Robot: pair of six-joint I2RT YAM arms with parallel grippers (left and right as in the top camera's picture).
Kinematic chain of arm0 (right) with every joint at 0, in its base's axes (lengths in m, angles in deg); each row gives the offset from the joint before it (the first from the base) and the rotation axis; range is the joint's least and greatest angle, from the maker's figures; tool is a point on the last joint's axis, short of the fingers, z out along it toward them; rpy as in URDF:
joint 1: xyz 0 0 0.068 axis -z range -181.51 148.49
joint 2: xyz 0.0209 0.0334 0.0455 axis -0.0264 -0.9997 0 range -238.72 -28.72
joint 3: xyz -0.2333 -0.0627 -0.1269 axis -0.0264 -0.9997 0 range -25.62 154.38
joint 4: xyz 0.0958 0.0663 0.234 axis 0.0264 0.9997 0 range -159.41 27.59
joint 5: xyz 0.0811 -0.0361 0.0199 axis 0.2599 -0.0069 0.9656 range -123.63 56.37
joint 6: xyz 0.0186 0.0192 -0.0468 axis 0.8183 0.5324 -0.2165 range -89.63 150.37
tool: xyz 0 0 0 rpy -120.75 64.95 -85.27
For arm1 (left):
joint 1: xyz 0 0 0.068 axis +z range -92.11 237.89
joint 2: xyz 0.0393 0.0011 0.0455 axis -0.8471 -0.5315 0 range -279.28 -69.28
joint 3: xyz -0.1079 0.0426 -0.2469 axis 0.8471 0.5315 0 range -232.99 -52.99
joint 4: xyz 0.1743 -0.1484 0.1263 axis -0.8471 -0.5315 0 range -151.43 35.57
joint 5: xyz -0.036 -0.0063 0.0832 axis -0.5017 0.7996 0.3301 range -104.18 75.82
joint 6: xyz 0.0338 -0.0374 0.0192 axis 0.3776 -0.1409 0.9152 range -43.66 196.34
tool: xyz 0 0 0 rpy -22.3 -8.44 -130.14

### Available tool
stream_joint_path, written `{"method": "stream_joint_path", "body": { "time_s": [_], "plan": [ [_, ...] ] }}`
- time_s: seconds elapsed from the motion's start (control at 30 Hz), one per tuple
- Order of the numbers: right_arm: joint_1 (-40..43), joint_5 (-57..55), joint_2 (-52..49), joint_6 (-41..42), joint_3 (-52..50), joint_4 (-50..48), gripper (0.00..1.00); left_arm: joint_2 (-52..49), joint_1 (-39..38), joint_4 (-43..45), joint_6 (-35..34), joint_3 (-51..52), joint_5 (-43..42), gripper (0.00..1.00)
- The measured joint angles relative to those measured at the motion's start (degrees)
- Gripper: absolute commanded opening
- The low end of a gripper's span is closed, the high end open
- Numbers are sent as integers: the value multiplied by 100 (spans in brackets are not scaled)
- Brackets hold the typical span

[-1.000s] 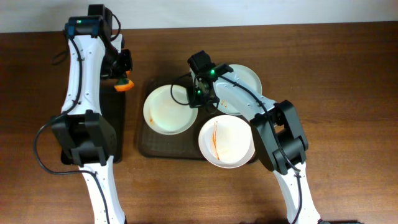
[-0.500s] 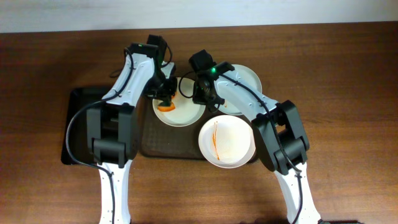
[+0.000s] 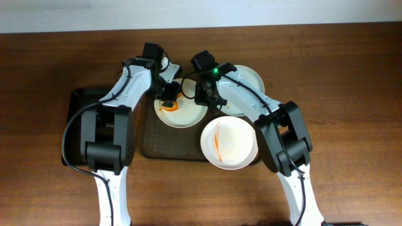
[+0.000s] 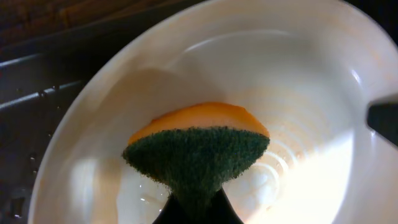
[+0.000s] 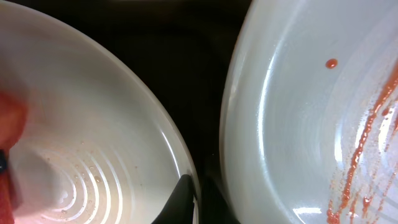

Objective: Clean dirty plates on tray and stack at the side
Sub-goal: 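Scrub the plate once more with the sponge in the left gripper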

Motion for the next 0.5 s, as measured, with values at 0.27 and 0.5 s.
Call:
{"method": "stream_joint_path", "body": {
  "time_s": [0.27, 0.5],
  "plan": [
    [0, 0, 0, 0, 0, -7, 4, 208, -90, -90, 448, 234, 1644, 0],
    [0, 0, 0, 0, 0, -11, 4, 339, -129, -557, 511, 461, 1073, 0]
  ]
}}
